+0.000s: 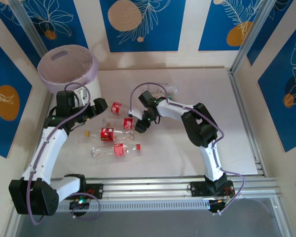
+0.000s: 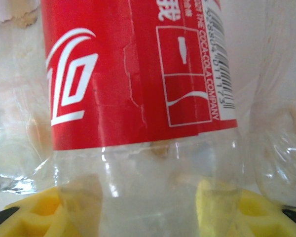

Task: Put the plastic bottles in the bin

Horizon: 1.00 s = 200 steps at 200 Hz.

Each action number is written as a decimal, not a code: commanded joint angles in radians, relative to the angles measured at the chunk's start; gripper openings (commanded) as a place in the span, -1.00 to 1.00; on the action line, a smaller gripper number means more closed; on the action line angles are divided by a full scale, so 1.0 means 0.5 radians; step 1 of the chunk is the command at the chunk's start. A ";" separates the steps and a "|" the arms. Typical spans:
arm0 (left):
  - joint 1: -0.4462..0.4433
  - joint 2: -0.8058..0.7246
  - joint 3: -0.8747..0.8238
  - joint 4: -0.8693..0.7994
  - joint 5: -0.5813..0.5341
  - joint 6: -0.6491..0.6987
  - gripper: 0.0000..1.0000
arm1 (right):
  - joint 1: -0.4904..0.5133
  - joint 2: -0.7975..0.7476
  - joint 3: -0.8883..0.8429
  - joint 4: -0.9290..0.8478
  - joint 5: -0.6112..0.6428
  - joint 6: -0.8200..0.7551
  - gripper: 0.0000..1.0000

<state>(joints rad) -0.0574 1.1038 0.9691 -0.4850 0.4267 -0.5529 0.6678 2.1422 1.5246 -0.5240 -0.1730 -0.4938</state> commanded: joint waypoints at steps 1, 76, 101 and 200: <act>-0.020 0.017 -0.018 0.059 0.036 -0.037 1.00 | 0.016 -0.013 -0.059 -0.024 -0.014 -0.012 -0.53; -0.109 0.050 -0.034 0.181 0.051 -0.152 1.00 | 0.012 -0.393 -0.337 -0.044 -0.011 0.109 -0.94; -0.221 0.072 -0.028 0.263 0.032 -0.222 1.00 | -0.010 -0.604 -0.488 -0.014 0.037 0.203 -1.00; -0.644 0.504 -0.159 1.349 0.069 -0.971 1.00 | -0.028 -1.371 -1.013 0.473 0.418 1.185 -1.00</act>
<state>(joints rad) -0.3157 1.2842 0.8787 -0.0006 0.4408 -0.9314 0.6338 1.5032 1.0618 -0.3973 0.0132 -0.0467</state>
